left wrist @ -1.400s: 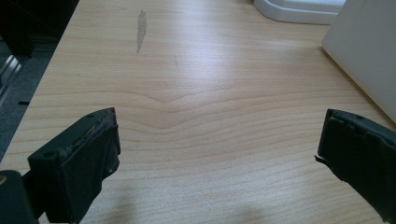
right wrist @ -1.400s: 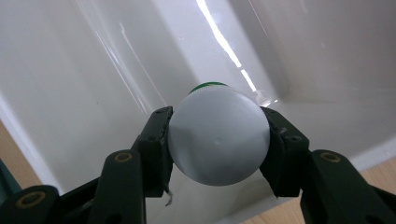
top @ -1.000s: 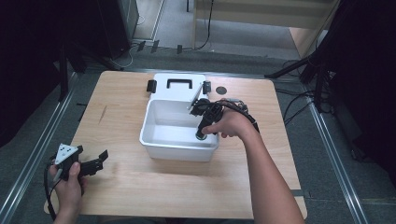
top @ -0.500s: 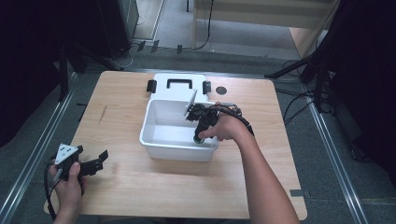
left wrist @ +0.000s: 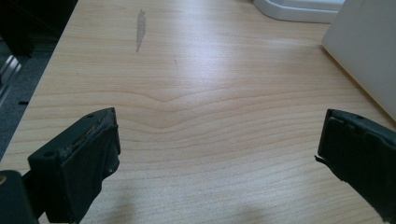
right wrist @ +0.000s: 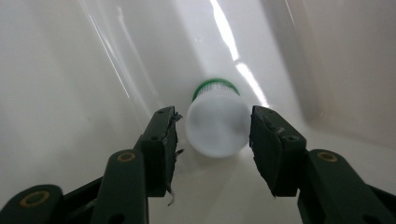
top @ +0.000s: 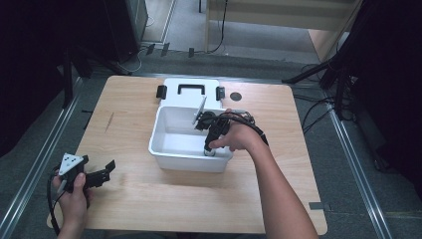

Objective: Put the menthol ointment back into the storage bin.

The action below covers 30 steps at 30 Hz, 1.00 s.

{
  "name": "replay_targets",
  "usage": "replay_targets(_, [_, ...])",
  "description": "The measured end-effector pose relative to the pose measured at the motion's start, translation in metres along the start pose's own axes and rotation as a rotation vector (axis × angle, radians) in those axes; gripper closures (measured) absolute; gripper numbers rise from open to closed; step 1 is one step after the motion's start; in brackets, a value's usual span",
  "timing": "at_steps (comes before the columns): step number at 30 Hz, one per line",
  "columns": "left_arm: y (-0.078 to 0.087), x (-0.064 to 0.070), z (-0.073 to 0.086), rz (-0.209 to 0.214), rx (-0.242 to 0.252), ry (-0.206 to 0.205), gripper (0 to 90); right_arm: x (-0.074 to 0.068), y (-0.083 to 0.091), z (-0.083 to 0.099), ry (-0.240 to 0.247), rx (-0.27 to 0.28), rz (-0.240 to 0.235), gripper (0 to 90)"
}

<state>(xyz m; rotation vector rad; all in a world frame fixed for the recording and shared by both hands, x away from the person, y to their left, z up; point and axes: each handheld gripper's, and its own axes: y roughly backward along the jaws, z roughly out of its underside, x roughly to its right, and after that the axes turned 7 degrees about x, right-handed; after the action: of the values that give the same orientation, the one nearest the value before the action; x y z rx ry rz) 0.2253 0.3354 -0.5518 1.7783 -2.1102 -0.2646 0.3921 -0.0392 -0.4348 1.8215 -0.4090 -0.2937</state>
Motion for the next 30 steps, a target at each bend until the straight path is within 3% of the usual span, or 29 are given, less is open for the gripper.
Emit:
replay_targets(8, [0.0, 0.0, 0.0, 0.003, 0.0, 0.004, 0.0, 0.0, 0.002, 0.0, -0.002, -0.005, 0.012, 54.9])
replay_targets(12, [0.0, 0.0, 0.0, 0.003, 0.0, 0.004, 0.0, 0.002, 0.009, 0.002, -0.011, 0.02, 0.015, 54.0])
replay_targets(16, [0.0, 0.0, 0.0, 0.003, -0.001, 0.002, 0.0, 0.003, 0.021, 0.006, -0.026, 0.063, 0.009, 53.2])
replay_targets(23, [0.0, 0.0, 0.0, 0.001, -0.001, 0.002, 0.0, 0.004, 0.039, 0.016, -0.048, 0.091, 0.017, 52.1])
replay_targets(30, [0.0, 0.0, 0.0, 0.0, 0.001, 0.002, 0.0, 0.009, 0.07, 0.036, -0.084, 0.139, 0.039, 51.4])
